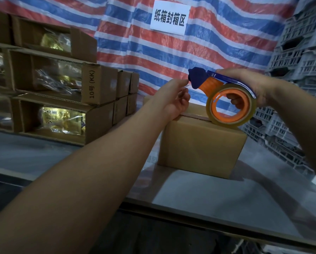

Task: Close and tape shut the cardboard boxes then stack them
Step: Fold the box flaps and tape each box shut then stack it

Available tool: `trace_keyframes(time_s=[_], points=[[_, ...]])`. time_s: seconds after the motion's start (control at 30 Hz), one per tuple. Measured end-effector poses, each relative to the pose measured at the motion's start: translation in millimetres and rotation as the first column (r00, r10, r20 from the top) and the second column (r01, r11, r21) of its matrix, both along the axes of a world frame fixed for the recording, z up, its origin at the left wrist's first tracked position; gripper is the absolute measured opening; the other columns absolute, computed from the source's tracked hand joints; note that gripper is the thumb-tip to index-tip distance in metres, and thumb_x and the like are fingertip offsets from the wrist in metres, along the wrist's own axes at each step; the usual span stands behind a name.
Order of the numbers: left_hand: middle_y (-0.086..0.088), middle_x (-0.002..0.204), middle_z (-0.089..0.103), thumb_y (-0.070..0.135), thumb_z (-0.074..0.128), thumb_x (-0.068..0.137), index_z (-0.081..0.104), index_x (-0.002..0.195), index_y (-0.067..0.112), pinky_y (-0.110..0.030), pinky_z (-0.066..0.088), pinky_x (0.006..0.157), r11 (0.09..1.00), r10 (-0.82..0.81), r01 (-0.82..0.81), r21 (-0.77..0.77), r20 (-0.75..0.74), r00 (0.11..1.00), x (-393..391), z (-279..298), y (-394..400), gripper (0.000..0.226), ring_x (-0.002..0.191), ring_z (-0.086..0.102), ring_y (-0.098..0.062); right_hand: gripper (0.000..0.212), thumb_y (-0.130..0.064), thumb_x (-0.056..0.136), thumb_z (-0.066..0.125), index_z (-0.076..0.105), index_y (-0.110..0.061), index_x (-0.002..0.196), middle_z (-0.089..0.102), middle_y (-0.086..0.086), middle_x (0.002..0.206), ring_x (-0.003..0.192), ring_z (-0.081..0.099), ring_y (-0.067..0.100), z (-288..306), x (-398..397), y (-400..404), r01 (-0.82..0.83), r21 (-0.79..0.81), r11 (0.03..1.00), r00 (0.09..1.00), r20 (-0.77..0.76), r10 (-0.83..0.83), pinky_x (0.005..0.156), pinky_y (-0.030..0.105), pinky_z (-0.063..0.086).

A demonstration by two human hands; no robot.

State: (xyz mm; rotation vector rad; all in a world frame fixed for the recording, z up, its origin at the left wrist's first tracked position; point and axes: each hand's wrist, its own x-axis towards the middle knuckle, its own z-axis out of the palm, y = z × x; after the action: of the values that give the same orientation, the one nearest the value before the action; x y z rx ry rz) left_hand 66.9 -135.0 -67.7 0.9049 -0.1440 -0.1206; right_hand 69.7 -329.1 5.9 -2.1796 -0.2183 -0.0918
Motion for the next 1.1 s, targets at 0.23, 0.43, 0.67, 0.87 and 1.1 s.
trace_keyframes(time_s=[0.23,0.43,0.67,0.87,1.1], points=[[-0.003,0.080,0.055,0.014,0.064,0.093,0.059,0.114,0.006,-0.016,0.043,0.048,0.997,0.030,-0.029,-0.074,0.015,0.999,-2,-2,0,0.023,0.051,0.051,-0.006,0.032,-0.054,0.096,0.057,0.063,-0.022,0.093,0.057,-0.004,0.048,0.035,0.050,0.007,0,2,1,0.004,-0.007,1.000,1.000,0.003,-0.004,0.037,0.019,0.044],[-0.008,0.092,0.057,0.004,0.056,0.095,0.056,0.097,0.006,-0.017,0.047,0.055,0.998,0.049,-0.049,-0.026,0.002,0.999,-5,0,-2,0.003,0.064,0.053,-0.008,0.036,-0.054,0.096,0.058,0.063,-0.021,0.083,0.058,-0.003,0.049,0.036,0.051,0.007,1,4,-1,-0.006,-0.010,1.000,1.000,-0.010,0.006,0.037,0.020,0.045],[-0.011,0.093,0.058,0.003,0.044,0.099,0.053,0.128,0.007,-0.024,0.046,0.060,0.938,0.230,-0.253,0.237,0.121,0.966,1,1,-7,0.030,0.070,0.050,-0.013,0.060,-0.055,0.096,0.055,0.073,-0.021,0.051,0.060,-0.002,0.048,0.035,0.053,0.008,12,10,-7,-0.053,-0.088,0.995,0.994,-0.095,0.044,0.036,0.018,0.044],[-0.015,0.112,0.059,0.008,0.047,0.098,0.053,0.131,0.015,-0.029,0.044,0.065,0.871,0.290,-0.319,0.372,0.134,0.948,4,0,-14,0.034,0.088,0.050,-0.020,0.049,-0.050,0.094,0.059,0.076,-0.008,0.077,0.061,0.004,0.056,0.041,0.055,0.013,23,10,-25,-0.018,-0.123,0.992,0.974,-0.228,-0.011,0.042,0.023,0.048],[-0.006,0.096,0.059,0.012,0.049,0.096,0.054,0.128,0.014,-0.026,0.042,0.057,0.919,0.377,-0.359,0.162,-0.100,0.921,1,1,-15,0.033,0.079,0.056,-0.015,0.074,-0.061,0.069,0.073,0.066,0.002,0.107,0.054,0.013,0.070,0.053,0.047,0.022,32,14,-51,0.031,-0.119,0.992,0.985,-0.164,-0.051,0.059,0.031,0.042]])
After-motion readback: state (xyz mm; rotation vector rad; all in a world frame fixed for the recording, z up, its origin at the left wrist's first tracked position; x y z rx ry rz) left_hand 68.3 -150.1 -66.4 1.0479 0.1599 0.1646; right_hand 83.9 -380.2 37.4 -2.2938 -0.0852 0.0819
